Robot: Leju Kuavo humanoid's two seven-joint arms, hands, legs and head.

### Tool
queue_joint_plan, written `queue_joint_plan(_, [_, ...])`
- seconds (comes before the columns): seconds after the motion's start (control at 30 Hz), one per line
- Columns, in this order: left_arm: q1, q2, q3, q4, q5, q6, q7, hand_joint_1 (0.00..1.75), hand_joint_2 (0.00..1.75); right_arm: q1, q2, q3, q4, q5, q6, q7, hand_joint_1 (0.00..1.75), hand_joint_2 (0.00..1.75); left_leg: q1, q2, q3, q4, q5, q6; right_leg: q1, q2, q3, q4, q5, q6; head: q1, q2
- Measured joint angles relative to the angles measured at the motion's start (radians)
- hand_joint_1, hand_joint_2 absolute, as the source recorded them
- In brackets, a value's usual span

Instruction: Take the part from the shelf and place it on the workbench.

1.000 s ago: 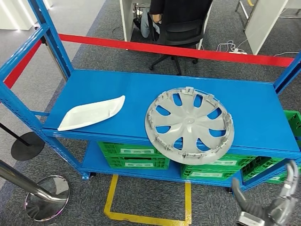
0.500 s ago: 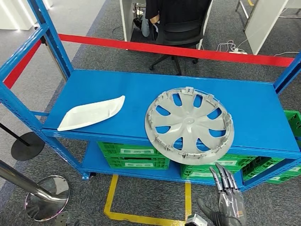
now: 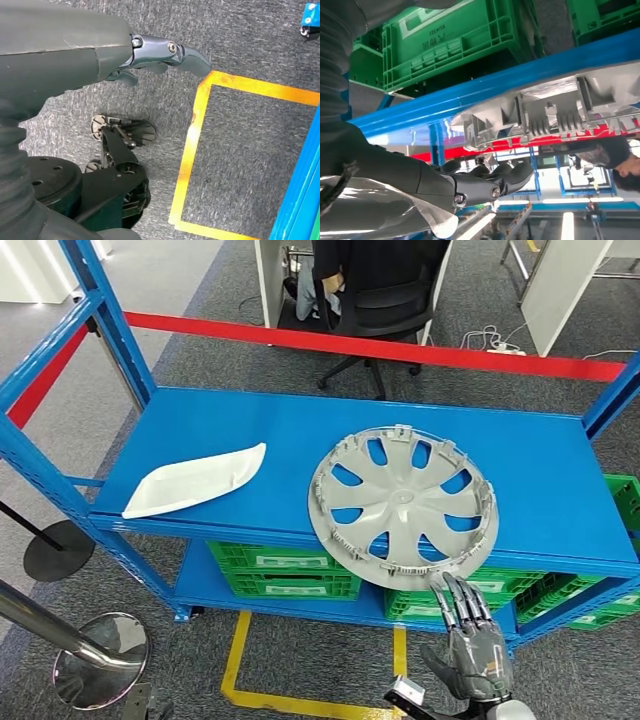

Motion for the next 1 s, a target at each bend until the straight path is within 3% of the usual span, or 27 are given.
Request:
queue_joint_plan(0.23, [0.0,0.0,0.0,0.0,-0.021,0.0,0.007,0.0,1.75,-0.013,0.142,-0.157,-0.067,0.103,-0.002,-0.166,0.0,1.75,0.0,0.0,0.0,0.0,0.0,0.0,0.0,0.0,0.0,0.0,0.0,0.0,0.0,0.0])
queue_joint_plan(0.37, [0.001,0.0,0.0,0.0,-0.03,0.001,0.009,0.0,1.75,-0.021,0.197,-0.211,-0.095,0.105,-0.005,-0.191,0.0,1.75,0.001,0.0,0.0,0.0,0.0,0.0,0.001,0.0,0.0,0.0,0.0,0.0,0.0,0.0])
queue_joint_plan(0.7, [-0.005,0.001,0.0,0.0,-0.049,-0.002,0.014,0.0,1.75,-0.08,0.182,-0.162,-0.028,0.129,-0.005,-0.033,0.0,1.75,0.0,0.0,0.0,0.0,0.0,0.0,0.0,0.0,0.0,0.0,0.0,0.0,0.0,0.0])
queue_joint_plan(1.0, [-0.009,0.001,-0.001,0.0,-0.062,-0.003,0.015,0.0,1.75,-0.136,0.157,-0.104,0.052,0.109,-0.004,0.007,0.0,1.75,0.0,0.0,0.0,0.0,0.0,0.0,0.0,0.001,0.001,0.0,0.0,0.0,0.0,0.0])
